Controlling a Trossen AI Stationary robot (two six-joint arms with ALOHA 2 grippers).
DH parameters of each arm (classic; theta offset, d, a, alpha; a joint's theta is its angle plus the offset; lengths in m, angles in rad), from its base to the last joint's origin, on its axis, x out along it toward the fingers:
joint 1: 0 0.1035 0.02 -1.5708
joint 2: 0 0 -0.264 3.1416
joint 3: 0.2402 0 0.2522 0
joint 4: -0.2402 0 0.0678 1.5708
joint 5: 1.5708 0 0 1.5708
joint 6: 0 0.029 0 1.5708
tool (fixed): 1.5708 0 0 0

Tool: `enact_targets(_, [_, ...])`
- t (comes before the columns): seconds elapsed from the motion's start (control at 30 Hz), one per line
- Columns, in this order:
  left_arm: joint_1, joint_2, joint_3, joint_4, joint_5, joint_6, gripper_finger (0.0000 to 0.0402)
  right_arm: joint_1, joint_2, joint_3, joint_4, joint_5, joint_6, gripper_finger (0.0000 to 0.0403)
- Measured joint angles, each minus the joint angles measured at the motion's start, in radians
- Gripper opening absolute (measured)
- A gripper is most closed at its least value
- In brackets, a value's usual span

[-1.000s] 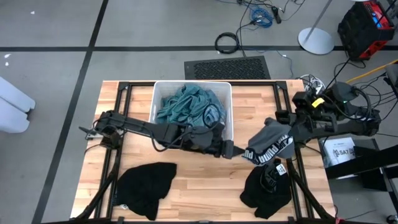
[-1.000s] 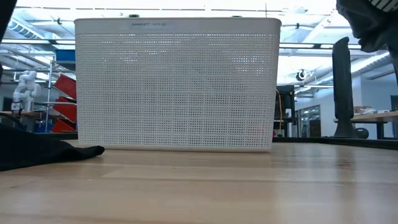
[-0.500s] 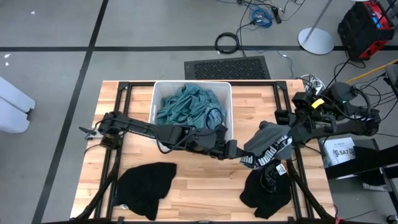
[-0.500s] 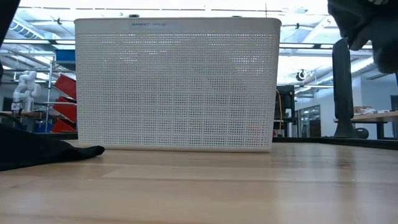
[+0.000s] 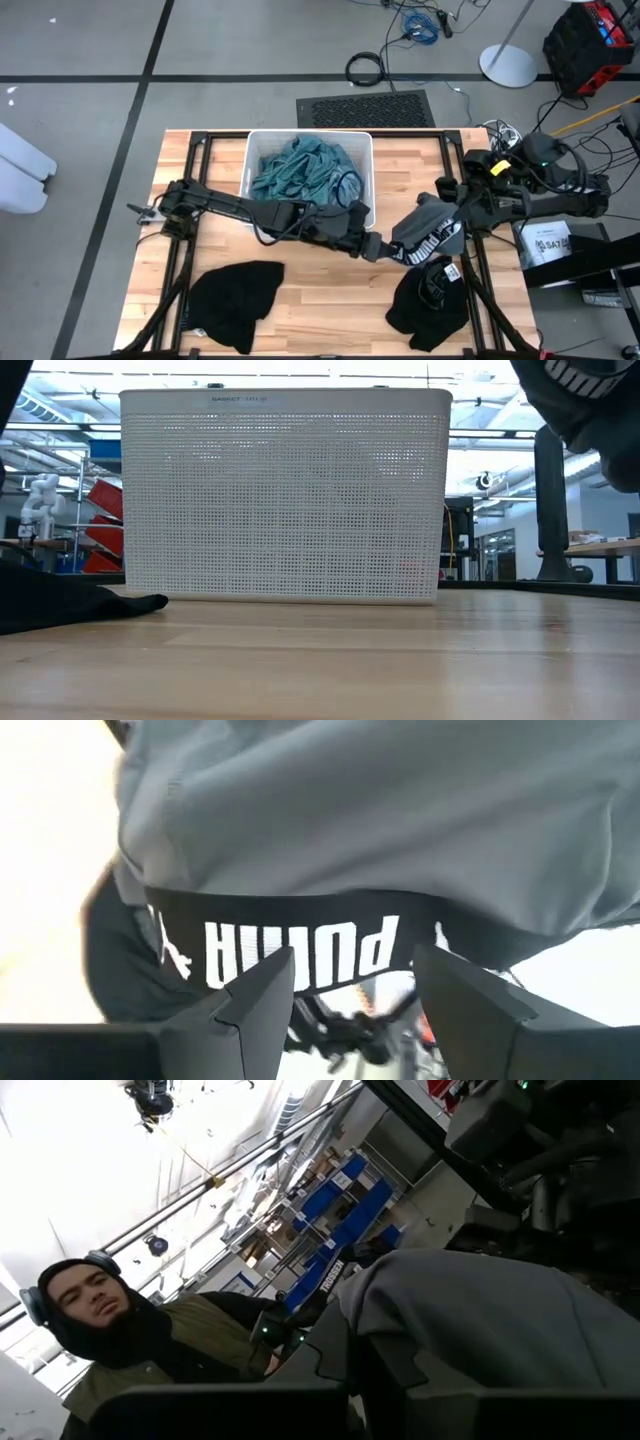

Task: Sort clothes
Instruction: Put the gray boxer into the white laundry bin

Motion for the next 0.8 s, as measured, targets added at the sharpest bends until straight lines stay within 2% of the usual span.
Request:
enact_targets(0.13, [-0.007, 0.0, 0.0, -0.008, -0.044, 0.11, 0.0215, 0.0, 0.014, 0.0, 0.001, 0.001, -0.001, 0.0])
enact_targets(0.33, [-0.041, 0.0, 0.0, -0.012, -0.083, 0.411, 0.0215, 0.0, 0.021, 0.0, 0.003, 0.03, 0.006, 0.0])
enact_targets(0.6, [-0.043, 0.0, 0.0, -0.008, -0.149, 0.455, 0.0215, 0.0, 0.02, 0.0, 0.007, 0.061, 0.02, 0.0])
enact_targets(0.7, [-0.07, 0.0, 0.012, 0.002, -0.222, 0.642, 0.0215, 0.0, 0.02, 0.0, 0.006, 0.098, 0.021, 0.0])
enact_targets(0.8, [-0.126, 0.0, 0.045, 0.008, -0.377, 0.911, 0.0215, 0.0, 0.02, 0.0, 0.006, 0.148, 0.038, 0.0])
